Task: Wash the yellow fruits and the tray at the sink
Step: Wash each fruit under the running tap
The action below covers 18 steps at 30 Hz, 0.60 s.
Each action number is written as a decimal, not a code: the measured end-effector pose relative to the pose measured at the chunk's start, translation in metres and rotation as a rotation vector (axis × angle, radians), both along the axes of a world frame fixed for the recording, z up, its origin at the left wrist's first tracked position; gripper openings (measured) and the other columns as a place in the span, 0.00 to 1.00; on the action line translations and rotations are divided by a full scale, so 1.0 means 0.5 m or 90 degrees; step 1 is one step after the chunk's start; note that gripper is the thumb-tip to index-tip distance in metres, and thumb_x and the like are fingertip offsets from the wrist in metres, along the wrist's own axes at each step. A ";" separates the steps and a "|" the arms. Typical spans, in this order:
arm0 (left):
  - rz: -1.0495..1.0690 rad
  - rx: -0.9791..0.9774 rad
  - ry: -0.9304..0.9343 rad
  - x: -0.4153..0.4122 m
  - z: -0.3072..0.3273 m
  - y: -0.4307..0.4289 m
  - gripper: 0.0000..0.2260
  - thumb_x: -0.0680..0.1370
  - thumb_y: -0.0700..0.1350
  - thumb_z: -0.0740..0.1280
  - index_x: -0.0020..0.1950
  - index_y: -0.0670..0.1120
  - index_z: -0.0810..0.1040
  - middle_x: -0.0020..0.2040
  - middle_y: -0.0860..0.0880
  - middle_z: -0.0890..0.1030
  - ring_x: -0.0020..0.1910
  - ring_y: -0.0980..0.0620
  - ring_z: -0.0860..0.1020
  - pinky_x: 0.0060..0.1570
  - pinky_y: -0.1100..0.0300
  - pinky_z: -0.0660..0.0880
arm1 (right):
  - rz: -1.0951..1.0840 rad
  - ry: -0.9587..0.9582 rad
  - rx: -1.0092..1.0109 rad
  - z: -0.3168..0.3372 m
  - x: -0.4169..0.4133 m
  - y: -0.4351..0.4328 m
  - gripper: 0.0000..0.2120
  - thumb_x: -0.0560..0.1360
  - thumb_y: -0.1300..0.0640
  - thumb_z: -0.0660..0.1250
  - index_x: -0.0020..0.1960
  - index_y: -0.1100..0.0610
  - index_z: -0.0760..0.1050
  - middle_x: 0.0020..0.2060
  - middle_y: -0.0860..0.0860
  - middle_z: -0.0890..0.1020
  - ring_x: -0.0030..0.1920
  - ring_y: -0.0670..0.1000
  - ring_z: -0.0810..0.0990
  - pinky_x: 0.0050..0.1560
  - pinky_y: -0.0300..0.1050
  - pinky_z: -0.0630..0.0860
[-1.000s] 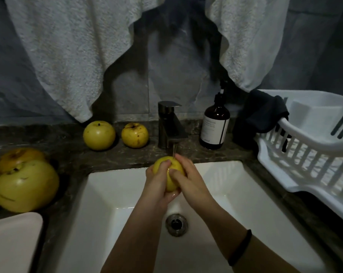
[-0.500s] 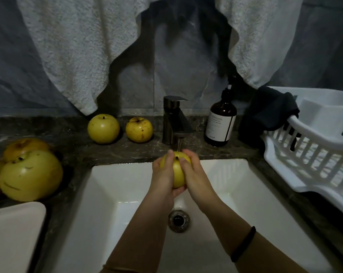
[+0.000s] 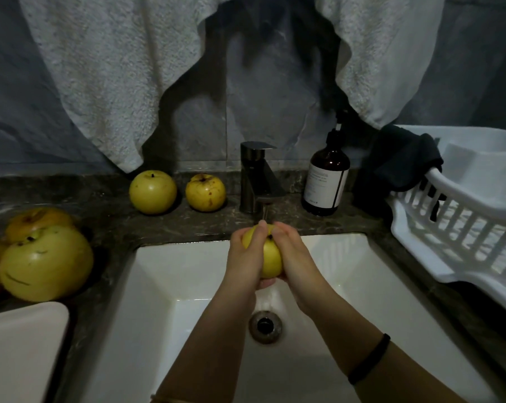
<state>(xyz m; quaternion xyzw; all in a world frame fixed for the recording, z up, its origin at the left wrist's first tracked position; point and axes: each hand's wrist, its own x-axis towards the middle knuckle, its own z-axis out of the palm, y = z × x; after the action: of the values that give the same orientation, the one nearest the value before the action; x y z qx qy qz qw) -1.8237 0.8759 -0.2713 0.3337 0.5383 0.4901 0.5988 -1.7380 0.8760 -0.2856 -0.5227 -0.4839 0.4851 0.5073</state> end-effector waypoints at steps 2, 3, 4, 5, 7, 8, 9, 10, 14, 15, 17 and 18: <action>0.016 -0.066 -0.069 -0.001 0.006 0.000 0.20 0.78 0.62 0.60 0.65 0.52 0.69 0.60 0.45 0.73 0.53 0.44 0.76 0.43 0.49 0.79 | 0.024 -0.056 0.035 0.000 -0.001 -0.006 0.15 0.80 0.51 0.59 0.66 0.42 0.64 0.59 0.47 0.71 0.57 0.48 0.73 0.56 0.45 0.75; 0.023 -0.086 -0.087 -0.001 0.007 0.000 0.21 0.78 0.62 0.60 0.65 0.52 0.69 0.60 0.44 0.73 0.52 0.44 0.76 0.41 0.50 0.79 | 0.028 -0.074 0.042 -0.001 -0.002 -0.008 0.16 0.80 0.52 0.59 0.66 0.42 0.64 0.61 0.48 0.70 0.59 0.49 0.73 0.57 0.46 0.75; 0.028 -0.111 -0.104 0.000 0.007 0.000 0.21 0.77 0.63 0.60 0.64 0.51 0.69 0.60 0.44 0.73 0.52 0.43 0.76 0.40 0.50 0.79 | 0.031 -0.084 0.042 0.001 -0.002 -0.010 0.15 0.80 0.52 0.59 0.65 0.41 0.64 0.63 0.49 0.69 0.60 0.50 0.72 0.59 0.48 0.75; 0.035 -0.133 -0.122 0.000 0.005 -0.001 0.22 0.77 0.63 0.60 0.64 0.51 0.70 0.59 0.44 0.73 0.52 0.43 0.76 0.39 0.50 0.79 | 0.032 -0.091 0.044 0.001 -0.002 -0.011 0.14 0.80 0.52 0.60 0.64 0.40 0.65 0.64 0.49 0.69 0.60 0.50 0.72 0.60 0.50 0.75; 0.028 -0.191 -0.252 -0.002 -0.001 -0.005 0.25 0.74 0.65 0.63 0.63 0.49 0.71 0.59 0.43 0.75 0.52 0.42 0.77 0.36 0.50 0.79 | 0.033 -0.132 0.079 -0.001 -0.003 -0.014 0.14 0.79 0.55 0.62 0.61 0.39 0.67 0.64 0.47 0.68 0.61 0.48 0.71 0.60 0.48 0.74; 0.021 -0.223 -0.349 -0.003 -0.005 -0.005 0.27 0.73 0.65 0.66 0.64 0.48 0.72 0.59 0.43 0.76 0.53 0.43 0.77 0.34 0.51 0.79 | 0.041 -0.171 0.111 -0.001 -0.003 -0.017 0.15 0.78 0.57 0.63 0.60 0.40 0.69 0.63 0.45 0.68 0.61 0.46 0.70 0.60 0.45 0.73; 0.021 -0.239 -0.422 -0.004 -0.009 -0.003 0.28 0.72 0.65 0.67 0.64 0.48 0.72 0.59 0.44 0.76 0.53 0.43 0.77 0.33 0.51 0.78 | 0.052 -0.202 0.139 -0.001 -0.005 -0.020 0.16 0.77 0.58 0.64 0.59 0.40 0.70 0.63 0.44 0.68 0.61 0.45 0.69 0.60 0.42 0.71; 0.023 -0.244 -0.440 -0.007 -0.010 -0.002 0.29 0.72 0.64 0.67 0.64 0.47 0.72 0.59 0.43 0.76 0.54 0.43 0.77 0.32 0.51 0.78 | 0.056 -0.218 0.153 -0.002 -0.007 -0.022 0.16 0.76 0.58 0.65 0.59 0.40 0.70 0.62 0.44 0.68 0.61 0.44 0.69 0.59 0.40 0.71; -0.003 -0.230 -0.361 -0.009 0.002 -0.004 0.27 0.74 0.63 0.66 0.63 0.44 0.71 0.60 0.42 0.77 0.53 0.43 0.78 0.33 0.50 0.76 | 0.015 -0.262 0.151 -0.010 -0.006 -0.016 0.23 0.78 0.53 0.64 0.71 0.44 0.63 0.63 0.41 0.64 0.61 0.43 0.68 0.61 0.42 0.69; -0.010 -0.218 -0.342 -0.008 0.002 -0.003 0.27 0.73 0.62 0.67 0.64 0.45 0.72 0.60 0.42 0.77 0.53 0.44 0.78 0.31 0.52 0.77 | 0.007 -0.270 0.146 -0.011 -0.004 -0.014 0.25 0.78 0.52 0.63 0.73 0.46 0.61 0.63 0.41 0.64 0.62 0.43 0.67 0.62 0.43 0.69; -0.007 -0.175 -0.298 -0.007 -0.002 -0.005 0.27 0.72 0.61 0.70 0.65 0.47 0.72 0.60 0.43 0.77 0.54 0.43 0.79 0.30 0.54 0.79 | 0.003 -0.267 0.143 -0.010 -0.004 -0.014 0.25 0.78 0.51 0.62 0.73 0.46 0.60 0.62 0.40 0.63 0.61 0.43 0.67 0.62 0.43 0.69; 0.004 -0.154 -0.279 -0.005 -0.006 -0.005 0.26 0.72 0.60 0.70 0.64 0.49 0.72 0.60 0.43 0.77 0.54 0.43 0.79 0.31 0.54 0.80 | 0.004 -0.258 0.143 -0.010 -0.006 -0.014 0.23 0.79 0.50 0.61 0.73 0.46 0.60 0.62 0.41 0.64 0.60 0.43 0.67 0.61 0.43 0.69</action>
<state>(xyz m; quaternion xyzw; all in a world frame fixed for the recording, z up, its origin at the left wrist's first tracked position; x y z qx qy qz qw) -1.8264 0.8734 -0.2741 0.1434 0.4513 0.4844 0.7356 -1.7409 0.8690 -0.2904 -0.5479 -0.6284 0.3150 0.4535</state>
